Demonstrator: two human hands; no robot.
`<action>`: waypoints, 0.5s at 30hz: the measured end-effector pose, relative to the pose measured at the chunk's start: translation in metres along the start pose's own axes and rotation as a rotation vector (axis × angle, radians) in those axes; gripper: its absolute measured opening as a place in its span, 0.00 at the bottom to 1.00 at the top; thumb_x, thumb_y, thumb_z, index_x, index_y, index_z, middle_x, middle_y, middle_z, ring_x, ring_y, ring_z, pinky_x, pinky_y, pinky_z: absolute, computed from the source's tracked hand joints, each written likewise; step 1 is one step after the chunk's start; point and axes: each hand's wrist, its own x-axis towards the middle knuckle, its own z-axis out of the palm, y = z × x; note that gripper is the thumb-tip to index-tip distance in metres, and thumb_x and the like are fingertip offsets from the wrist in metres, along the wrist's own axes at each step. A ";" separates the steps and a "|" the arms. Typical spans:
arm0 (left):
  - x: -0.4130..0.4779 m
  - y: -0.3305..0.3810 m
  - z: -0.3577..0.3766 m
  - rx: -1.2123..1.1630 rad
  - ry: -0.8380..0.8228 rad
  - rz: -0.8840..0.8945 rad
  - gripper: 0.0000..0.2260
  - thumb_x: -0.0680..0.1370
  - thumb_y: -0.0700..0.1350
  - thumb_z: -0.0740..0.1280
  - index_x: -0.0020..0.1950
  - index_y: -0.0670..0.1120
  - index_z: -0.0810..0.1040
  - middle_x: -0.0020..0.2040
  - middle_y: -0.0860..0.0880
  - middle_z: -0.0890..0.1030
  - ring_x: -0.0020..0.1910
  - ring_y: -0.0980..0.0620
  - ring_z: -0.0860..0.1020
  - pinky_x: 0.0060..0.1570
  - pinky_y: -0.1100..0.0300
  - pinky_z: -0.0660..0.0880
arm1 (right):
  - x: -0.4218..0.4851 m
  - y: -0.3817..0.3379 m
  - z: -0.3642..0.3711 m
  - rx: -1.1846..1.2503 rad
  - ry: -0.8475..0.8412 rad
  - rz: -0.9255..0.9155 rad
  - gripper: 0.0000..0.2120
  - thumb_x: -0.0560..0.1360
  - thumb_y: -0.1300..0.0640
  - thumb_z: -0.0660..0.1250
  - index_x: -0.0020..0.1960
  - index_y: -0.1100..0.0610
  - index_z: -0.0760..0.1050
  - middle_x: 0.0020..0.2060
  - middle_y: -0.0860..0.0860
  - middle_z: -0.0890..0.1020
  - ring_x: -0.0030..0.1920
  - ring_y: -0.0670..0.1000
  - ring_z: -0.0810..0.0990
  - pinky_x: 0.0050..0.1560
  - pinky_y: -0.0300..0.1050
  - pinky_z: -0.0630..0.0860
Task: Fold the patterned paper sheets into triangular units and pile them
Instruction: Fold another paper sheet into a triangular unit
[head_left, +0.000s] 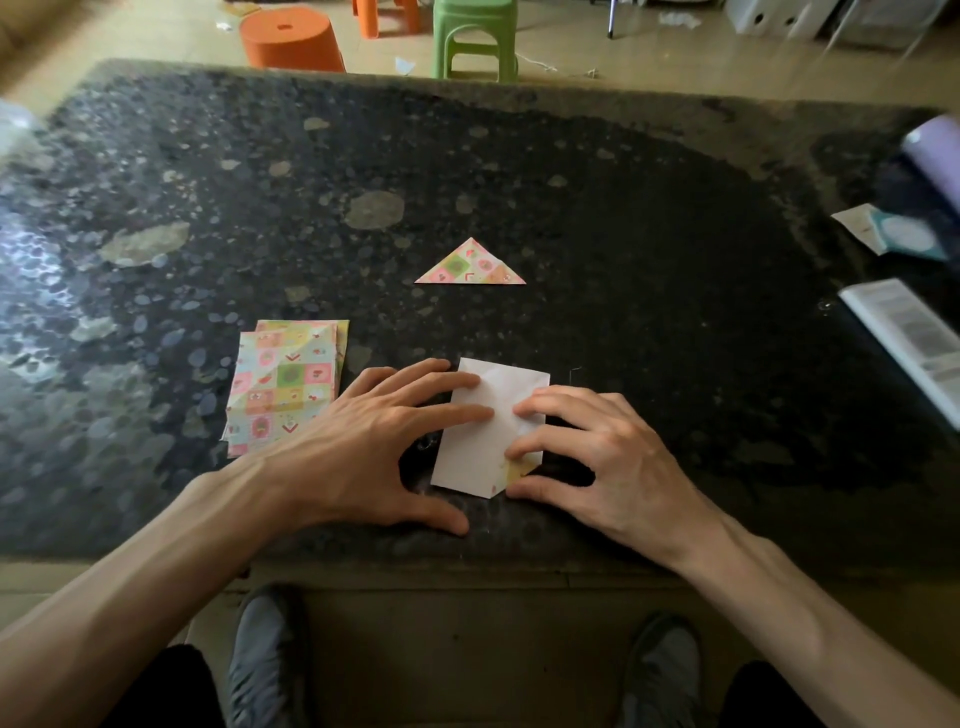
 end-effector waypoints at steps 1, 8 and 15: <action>0.000 -0.001 0.000 -0.002 0.010 0.008 0.43 0.67 0.82 0.58 0.79 0.68 0.58 0.82 0.65 0.50 0.81 0.61 0.43 0.78 0.55 0.48 | 0.000 0.000 0.001 -0.006 0.014 -0.005 0.16 0.76 0.36 0.68 0.57 0.43 0.83 0.68 0.43 0.78 0.73 0.44 0.70 0.68 0.43 0.66; 0.000 0.003 -0.005 -0.064 0.099 0.013 0.22 0.77 0.73 0.55 0.68 0.71 0.74 0.80 0.63 0.61 0.81 0.61 0.53 0.77 0.53 0.58 | -0.001 0.001 0.003 0.001 0.048 -0.022 0.15 0.76 0.37 0.70 0.56 0.45 0.85 0.67 0.46 0.81 0.72 0.45 0.73 0.68 0.47 0.70; 0.002 0.006 -0.007 -0.116 0.127 -0.013 0.21 0.79 0.71 0.53 0.62 0.69 0.80 0.78 0.62 0.67 0.80 0.60 0.57 0.75 0.51 0.61 | 0.000 0.000 0.006 0.084 0.083 0.072 0.10 0.78 0.42 0.70 0.53 0.44 0.86 0.66 0.41 0.80 0.72 0.40 0.71 0.71 0.39 0.65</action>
